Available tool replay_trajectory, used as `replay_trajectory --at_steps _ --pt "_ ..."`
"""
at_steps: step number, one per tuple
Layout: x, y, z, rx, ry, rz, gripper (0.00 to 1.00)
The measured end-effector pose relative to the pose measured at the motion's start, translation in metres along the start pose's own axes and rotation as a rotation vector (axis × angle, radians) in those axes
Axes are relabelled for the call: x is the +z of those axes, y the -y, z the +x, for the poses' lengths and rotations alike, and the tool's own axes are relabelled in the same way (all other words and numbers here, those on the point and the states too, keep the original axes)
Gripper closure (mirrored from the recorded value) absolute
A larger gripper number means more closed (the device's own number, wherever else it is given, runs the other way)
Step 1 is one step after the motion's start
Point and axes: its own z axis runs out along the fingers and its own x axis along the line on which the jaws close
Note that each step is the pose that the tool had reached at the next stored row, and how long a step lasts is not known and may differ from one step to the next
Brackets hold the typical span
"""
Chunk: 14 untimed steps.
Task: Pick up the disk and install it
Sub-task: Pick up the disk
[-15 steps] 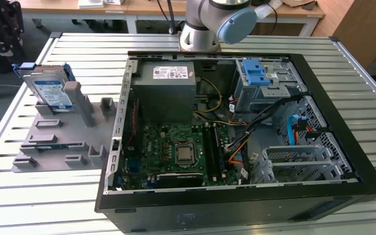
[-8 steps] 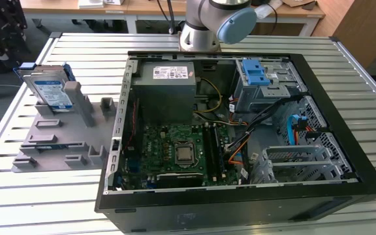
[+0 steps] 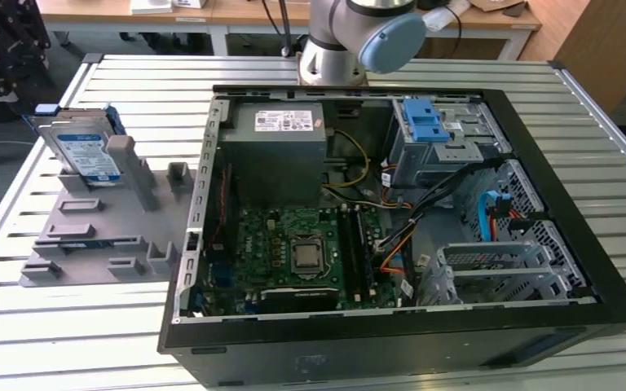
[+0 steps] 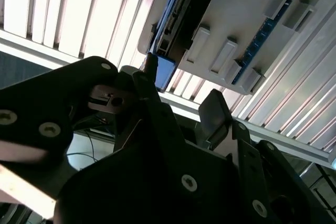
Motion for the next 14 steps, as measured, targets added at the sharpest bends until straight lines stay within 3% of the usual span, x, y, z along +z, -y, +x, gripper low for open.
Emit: replay_trajectory --at_steps 2,10,14 --pt "0.0023 -0.0010 0.0001 0.000 0.0010 0.0061 0.41" --pt "0.0066 -0.0014 -0.0016 0.000 -0.0019 0.0058 0.41" --pt "0.0097 -0.0023 -0.0023 -0.024 -0.0024 0.0057 0.41"
